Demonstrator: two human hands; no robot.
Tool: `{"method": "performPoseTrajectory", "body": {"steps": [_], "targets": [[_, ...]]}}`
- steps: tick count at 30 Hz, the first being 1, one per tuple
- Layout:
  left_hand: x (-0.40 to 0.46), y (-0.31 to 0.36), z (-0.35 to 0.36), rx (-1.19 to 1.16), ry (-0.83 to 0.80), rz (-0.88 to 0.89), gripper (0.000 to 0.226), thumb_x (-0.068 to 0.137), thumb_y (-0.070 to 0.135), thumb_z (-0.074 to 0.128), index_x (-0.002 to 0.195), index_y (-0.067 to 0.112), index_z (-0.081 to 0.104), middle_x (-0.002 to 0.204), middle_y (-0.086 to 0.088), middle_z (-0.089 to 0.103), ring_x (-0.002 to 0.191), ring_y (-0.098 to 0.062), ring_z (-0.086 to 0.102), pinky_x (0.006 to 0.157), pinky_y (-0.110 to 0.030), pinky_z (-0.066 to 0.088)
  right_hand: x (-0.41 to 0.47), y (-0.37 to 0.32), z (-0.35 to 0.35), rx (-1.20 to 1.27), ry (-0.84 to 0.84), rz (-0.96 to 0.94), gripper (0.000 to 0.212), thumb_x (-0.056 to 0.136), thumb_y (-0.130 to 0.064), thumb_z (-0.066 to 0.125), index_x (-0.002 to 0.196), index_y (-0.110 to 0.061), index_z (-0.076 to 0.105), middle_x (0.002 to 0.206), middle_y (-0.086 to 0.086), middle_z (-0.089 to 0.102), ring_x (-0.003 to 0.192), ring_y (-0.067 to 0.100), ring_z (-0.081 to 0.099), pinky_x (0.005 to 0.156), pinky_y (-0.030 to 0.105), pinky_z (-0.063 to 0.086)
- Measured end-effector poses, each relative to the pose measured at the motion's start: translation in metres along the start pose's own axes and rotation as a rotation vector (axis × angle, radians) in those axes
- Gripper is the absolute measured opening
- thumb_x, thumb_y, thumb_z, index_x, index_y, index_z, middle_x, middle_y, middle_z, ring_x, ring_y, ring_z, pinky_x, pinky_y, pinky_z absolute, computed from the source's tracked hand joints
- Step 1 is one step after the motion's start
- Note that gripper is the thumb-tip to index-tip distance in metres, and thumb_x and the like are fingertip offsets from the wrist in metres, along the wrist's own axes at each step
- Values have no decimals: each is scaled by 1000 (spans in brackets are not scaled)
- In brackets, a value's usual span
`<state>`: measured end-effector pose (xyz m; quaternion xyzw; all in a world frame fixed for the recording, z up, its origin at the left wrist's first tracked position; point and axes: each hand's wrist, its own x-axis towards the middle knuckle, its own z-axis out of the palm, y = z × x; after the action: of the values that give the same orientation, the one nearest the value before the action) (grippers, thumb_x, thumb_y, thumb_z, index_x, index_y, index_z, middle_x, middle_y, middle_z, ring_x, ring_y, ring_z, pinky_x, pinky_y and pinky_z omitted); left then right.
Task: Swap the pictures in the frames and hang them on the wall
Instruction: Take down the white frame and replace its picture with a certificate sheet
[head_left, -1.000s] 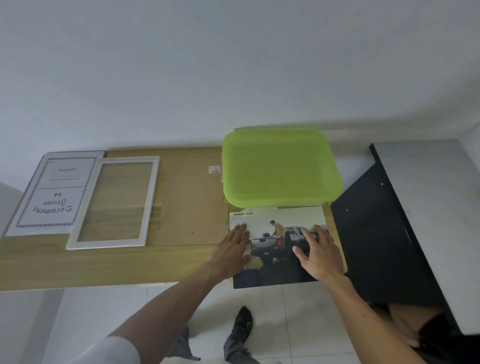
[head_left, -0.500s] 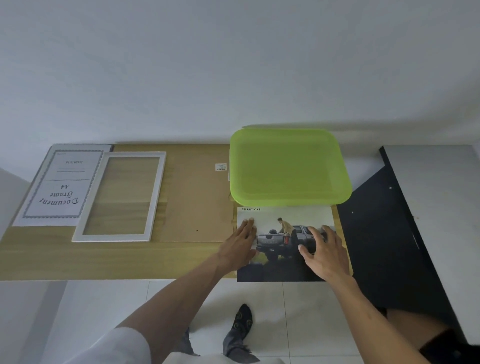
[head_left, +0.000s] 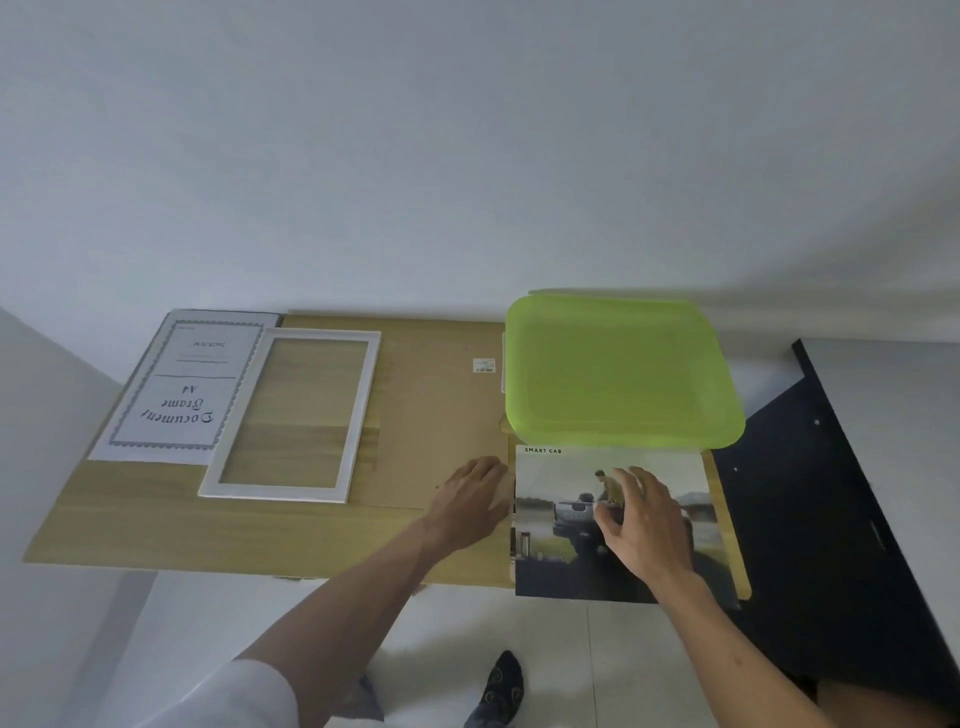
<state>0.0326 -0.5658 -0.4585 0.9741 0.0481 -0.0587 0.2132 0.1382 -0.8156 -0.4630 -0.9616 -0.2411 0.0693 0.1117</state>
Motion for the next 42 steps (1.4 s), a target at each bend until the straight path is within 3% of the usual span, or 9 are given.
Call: {"method": "performPoseTrajectory", "body": {"steps": [9,17,24,29,33,35,37,39,42], "targets": [[-30,-107,-58,-70,113,-149,50,97,39,52,137,10,48,138,-3,49,126,-23,47,95,-38,47,34,-139,20,35,-5,-139,51,87,-42,68,127,-10,59,118,11,65,104,29,64,82,41,55],[-55,-226,-117,-146,220,-257,46,95,32,55,134,7,51,134,-6,54,125,-25,49,97,-40,47,73,-284,46,87,6,-197,48,83,-40,72,120,-12,63,109,10,67,96,31,66,76,42,56],[-99,-335,-158,-131,311,-461,46,97,33,54,136,8,48,136,-6,52,125,-24,48,97,-39,46,104,-413,73,74,-31,-357,46,85,-40,67,122,-12,63,123,9,64,112,30,62,90,42,54],[-149,-417,-159,-40,156,-431,63,94,41,56,147,12,38,155,-3,35,143,-21,30,116,-37,31,112,-497,100,0,-123,-560,58,89,-44,63,136,-10,54,143,10,52,134,31,47,110,49,40],[-178,-462,-152,74,26,-317,70,94,49,54,152,18,30,162,5,18,150,-19,15,122,-35,11,109,-541,120,-105,-317,-644,71,96,-51,49,153,-13,30,163,4,23,152,25,15,122,47,10],[-186,-471,-147,76,-12,-291,70,94,51,53,152,20,30,161,7,16,150,-18,13,122,-35,9,107,-553,130,-174,-362,-679,75,95,-55,49,153,-12,27,164,4,20,152,24,10,122,48,4],[-192,-476,-144,77,25,-267,68,90,50,60,147,18,41,158,4,28,147,-20,26,120,-38,20,106,-560,138,-243,-393,-712,77,94,-56,51,152,-12,28,164,5,20,153,25,11,123,48,2],[-193,-479,-140,165,72,-187,62,81,48,71,131,13,61,143,-4,53,130,-28,53,106,-44,45,109,-562,143,-259,-384,-734,76,92,-56,54,149,-11,33,162,6,25,152,25,15,123,49,2],[-195,-479,-141,273,147,-83,44,88,44,52,110,12,72,124,-8,67,111,-29,67,89,-45,56,115,-557,149,-211,-308,-796,62,88,-50,64,136,-11,52,151,6,46,145,26,34,121,48,10]]}}
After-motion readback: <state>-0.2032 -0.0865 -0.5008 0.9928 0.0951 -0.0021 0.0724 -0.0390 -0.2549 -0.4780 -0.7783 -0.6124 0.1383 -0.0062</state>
